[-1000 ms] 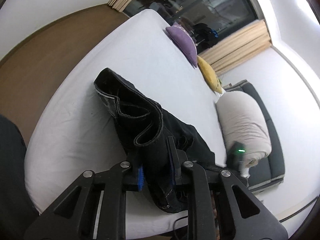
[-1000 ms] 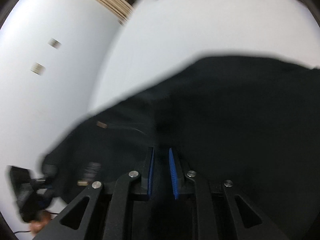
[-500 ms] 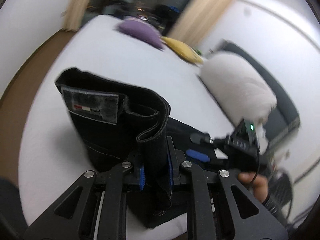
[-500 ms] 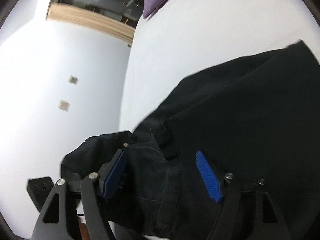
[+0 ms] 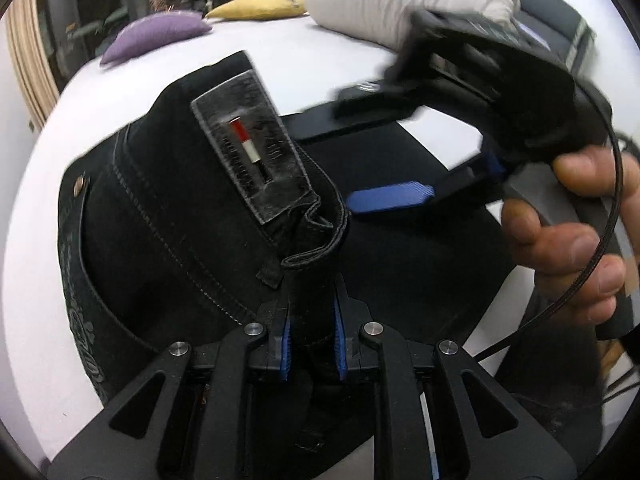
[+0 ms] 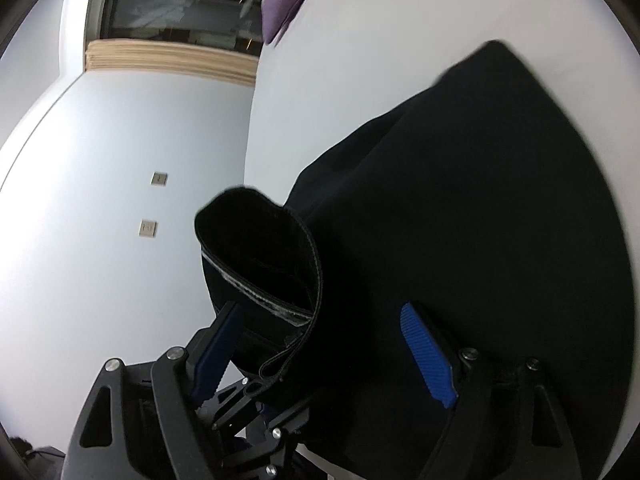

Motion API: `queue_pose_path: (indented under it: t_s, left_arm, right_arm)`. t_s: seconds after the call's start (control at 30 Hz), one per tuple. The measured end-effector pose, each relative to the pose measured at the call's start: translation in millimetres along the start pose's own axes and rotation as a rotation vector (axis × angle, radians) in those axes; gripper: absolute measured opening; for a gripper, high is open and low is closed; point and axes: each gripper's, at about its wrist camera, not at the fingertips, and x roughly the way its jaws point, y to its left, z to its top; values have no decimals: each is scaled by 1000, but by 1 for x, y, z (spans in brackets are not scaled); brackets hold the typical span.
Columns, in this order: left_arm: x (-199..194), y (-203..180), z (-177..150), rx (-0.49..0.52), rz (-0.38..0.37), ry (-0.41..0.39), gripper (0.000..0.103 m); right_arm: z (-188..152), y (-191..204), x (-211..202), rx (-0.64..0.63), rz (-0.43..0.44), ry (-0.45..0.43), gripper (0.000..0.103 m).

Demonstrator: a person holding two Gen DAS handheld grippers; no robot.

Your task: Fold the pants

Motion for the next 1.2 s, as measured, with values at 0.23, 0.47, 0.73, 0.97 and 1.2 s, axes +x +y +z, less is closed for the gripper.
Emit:
queue_pose_path:
  t_s: [0.23,0.47,0.73,0.97,1.2]
  left_arm:
    - [-1,-34,-10,110,43,1,15]
    - [-3,-54,-11,149,24,1,15]
    - [-1,-87,16,216,-38,-25,14]
    - [6,-116,34,264,-79,-29,14]
    - [18,-128,31,309,-95,-10,14]
  right_arm:
    - [8,23,20,-123,-111,64,45]
    - [3,24,1,-196,-193,3,23]
    - [7,9,-41,-173,-189,-55,15]
    - [19,12,-35,-143,-196,-70,14]
    - [18,-14,-54,-98,-189,-91,14]
